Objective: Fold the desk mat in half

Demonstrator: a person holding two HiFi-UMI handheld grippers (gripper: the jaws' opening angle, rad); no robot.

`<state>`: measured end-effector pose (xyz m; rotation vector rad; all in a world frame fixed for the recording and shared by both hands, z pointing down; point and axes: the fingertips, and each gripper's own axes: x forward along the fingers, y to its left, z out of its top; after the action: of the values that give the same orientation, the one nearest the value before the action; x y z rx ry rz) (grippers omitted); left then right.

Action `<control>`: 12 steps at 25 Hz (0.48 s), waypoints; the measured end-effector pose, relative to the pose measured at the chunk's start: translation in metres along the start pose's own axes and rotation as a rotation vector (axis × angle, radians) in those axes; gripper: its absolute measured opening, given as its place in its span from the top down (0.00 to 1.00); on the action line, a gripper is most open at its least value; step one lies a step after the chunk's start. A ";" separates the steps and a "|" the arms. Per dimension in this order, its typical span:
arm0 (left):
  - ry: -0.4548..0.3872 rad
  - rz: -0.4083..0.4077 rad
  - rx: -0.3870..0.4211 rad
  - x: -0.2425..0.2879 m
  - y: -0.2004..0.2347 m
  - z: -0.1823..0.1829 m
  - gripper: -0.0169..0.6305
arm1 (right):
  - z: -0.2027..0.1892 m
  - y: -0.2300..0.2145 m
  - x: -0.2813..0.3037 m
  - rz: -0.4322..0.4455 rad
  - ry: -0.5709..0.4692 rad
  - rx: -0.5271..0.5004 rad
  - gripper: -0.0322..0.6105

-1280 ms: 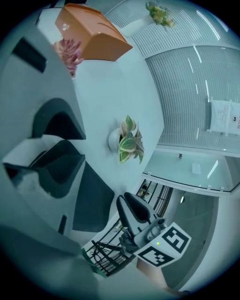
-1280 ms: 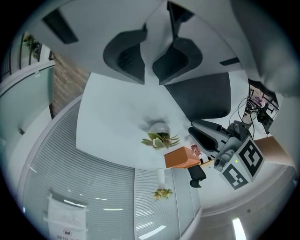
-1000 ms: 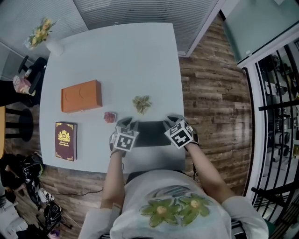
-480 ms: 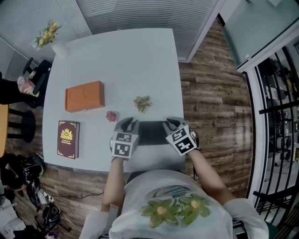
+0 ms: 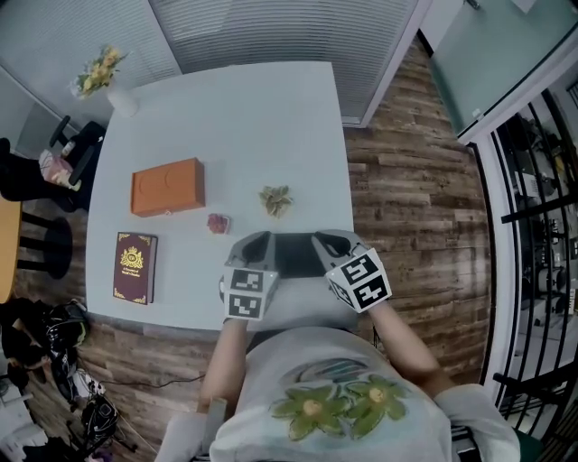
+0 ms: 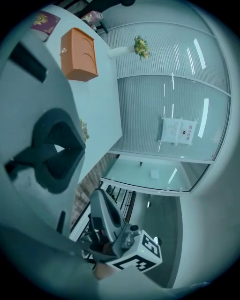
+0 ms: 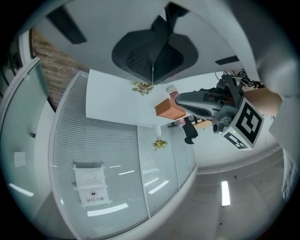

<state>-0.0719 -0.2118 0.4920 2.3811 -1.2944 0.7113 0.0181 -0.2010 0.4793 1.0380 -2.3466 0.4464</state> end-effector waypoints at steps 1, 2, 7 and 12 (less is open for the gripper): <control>-0.011 -0.001 -0.004 -0.003 -0.003 0.003 0.97 | 0.002 0.003 -0.003 -0.001 -0.007 -0.019 0.92; -0.020 -0.006 -0.006 -0.006 -0.007 0.006 0.97 | 0.003 0.006 -0.005 -0.004 -0.014 -0.034 0.92; -0.039 -0.013 0.001 -0.021 -0.022 0.013 0.97 | 0.013 0.016 -0.023 -0.026 -0.076 -0.060 0.92; -0.074 -0.014 -0.011 -0.036 -0.037 0.018 0.97 | 0.018 0.027 -0.037 -0.021 -0.105 -0.064 0.92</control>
<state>-0.0527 -0.1774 0.4548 2.4264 -1.3059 0.6166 0.0127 -0.1705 0.4407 1.0789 -2.4224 0.3138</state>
